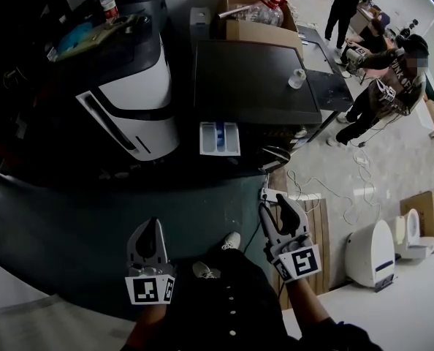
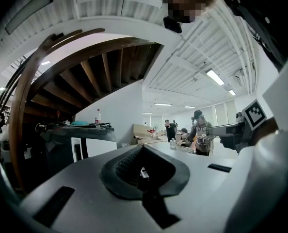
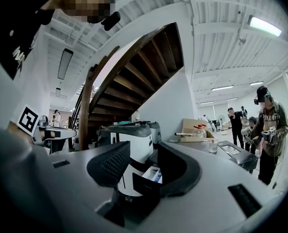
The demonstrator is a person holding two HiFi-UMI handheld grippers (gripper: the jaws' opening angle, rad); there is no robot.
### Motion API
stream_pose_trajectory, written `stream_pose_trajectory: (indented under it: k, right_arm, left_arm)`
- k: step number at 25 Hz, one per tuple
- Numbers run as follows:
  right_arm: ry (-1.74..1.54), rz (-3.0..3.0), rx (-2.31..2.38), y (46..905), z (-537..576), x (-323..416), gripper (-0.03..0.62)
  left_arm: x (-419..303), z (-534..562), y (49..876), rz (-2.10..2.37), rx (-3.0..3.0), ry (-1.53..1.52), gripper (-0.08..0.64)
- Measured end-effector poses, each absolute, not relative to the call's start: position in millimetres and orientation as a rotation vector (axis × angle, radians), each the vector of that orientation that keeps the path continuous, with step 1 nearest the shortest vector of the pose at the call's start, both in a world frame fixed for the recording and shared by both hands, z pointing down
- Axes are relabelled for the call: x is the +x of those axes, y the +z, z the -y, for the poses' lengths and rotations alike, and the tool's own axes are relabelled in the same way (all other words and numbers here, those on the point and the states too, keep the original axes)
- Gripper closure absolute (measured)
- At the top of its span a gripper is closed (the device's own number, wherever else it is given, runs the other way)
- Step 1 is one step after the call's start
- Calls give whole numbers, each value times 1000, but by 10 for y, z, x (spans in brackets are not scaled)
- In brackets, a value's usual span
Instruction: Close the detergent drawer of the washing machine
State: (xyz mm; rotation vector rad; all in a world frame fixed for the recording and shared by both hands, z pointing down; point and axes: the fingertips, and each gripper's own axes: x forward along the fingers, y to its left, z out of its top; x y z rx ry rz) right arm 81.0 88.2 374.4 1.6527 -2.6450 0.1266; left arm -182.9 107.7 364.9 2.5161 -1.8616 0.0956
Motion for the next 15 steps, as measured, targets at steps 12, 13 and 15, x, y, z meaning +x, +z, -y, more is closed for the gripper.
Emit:
stream_pose_trajectory:
  k: [12,13,15]
  right_arm:
    - [135,2700,1606,3710,-240,1028,403]
    - [136,2711,1602,3695,-182,1042,403]
    - [144,2727,1606,3648,-58,1066,403]
  left_arm:
    - [-1533,-405,3572,1890,2507,99,545]
    - [-1495,-355,3559,1892,2503,98,545]
    - [-1399,-270,3533,1884,2481,87,545]
